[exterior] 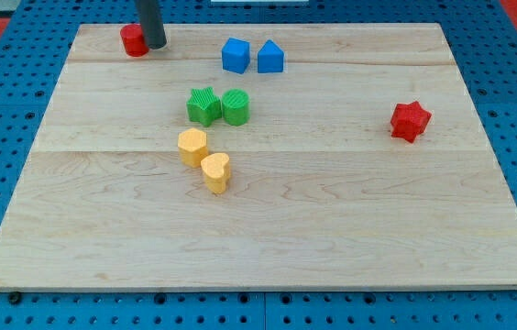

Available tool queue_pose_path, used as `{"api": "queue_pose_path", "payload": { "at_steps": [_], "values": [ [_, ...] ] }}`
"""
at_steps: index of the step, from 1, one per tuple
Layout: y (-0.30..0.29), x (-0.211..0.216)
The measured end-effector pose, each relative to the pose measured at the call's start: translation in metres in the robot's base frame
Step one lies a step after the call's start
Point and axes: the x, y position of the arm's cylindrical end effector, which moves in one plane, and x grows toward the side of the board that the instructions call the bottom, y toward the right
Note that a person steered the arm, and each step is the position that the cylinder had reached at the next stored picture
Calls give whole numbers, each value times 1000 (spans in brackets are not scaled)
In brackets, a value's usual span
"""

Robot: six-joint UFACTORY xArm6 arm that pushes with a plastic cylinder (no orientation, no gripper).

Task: Move the green star towards the top centre of the board

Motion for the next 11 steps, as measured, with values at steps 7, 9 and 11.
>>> {"api": "queue_pose_path", "payload": {
  "at_steps": [7, 9, 11],
  "values": [
    [195, 45],
    [236, 97],
    [179, 129]
  ]
}}
